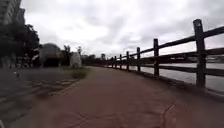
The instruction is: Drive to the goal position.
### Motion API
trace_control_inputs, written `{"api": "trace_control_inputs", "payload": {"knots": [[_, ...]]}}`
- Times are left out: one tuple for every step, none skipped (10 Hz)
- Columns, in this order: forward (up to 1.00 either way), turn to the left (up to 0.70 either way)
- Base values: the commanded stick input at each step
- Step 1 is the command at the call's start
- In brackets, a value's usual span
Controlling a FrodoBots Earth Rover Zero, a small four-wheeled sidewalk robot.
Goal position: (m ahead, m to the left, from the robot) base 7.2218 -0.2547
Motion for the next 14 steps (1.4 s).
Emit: {"api": "trace_control_inputs", "payload": {"knots": [[1.00,0.00],[1.00,0.00],[1.00,0.00],[1.00,0.00],[1.00,0.00],[1.00,0.00],[1.00,0.00],[1.00,0.00],[1.00,0.06],[1.00,0.29],[1.00,0.40],[1.00,0.30],[1.00,0.11],[1.00,0.00]]}}
